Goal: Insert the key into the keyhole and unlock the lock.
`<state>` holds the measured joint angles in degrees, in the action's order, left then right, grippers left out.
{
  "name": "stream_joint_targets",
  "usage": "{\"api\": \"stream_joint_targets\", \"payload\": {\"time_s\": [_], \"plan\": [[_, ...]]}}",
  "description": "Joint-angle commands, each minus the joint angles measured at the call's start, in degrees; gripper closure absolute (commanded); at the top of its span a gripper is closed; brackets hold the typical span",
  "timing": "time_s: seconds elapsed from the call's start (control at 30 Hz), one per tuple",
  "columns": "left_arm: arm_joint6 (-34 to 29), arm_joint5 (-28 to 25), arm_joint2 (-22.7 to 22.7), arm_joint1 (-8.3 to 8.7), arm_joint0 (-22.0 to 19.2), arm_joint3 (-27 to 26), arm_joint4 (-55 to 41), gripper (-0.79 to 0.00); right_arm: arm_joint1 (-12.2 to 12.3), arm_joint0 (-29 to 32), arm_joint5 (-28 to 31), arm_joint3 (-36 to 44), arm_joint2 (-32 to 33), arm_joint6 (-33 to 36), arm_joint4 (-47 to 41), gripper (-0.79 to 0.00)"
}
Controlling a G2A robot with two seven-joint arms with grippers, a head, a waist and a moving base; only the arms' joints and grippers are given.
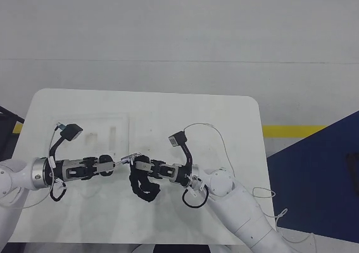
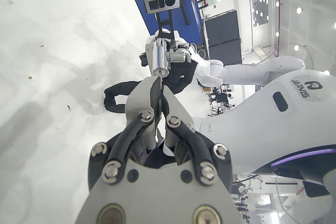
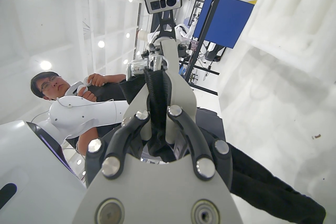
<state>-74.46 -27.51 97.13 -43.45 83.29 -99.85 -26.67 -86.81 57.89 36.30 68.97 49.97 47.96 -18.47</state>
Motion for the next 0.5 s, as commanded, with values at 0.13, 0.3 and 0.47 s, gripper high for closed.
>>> {"api": "stream_joint_targets", "payload": {"time_s": [0.13, 0.3, 0.47], "plan": [[1.4, -3.7, -0.4, -0.14, 1.1, -0.7, 1.2, 0.000, 0.1, 0.0, -0.6, 0.6, -0.1, -0.5, 0.9, 0.000], [1.4, -3.7, -0.4, -0.14, 1.1, -0.7, 1.2, 0.000, 0.1, 0.0, -0.6, 0.6, -0.1, -0.5, 0.9, 0.000], [2.8, -4.5, -0.4, -0.21, 1.4, -2.2, 2.5, 0.000, 0.3, 0.9, -1.7, 2.5, 0.2, -2.0, 2.3, 0.000]]}}
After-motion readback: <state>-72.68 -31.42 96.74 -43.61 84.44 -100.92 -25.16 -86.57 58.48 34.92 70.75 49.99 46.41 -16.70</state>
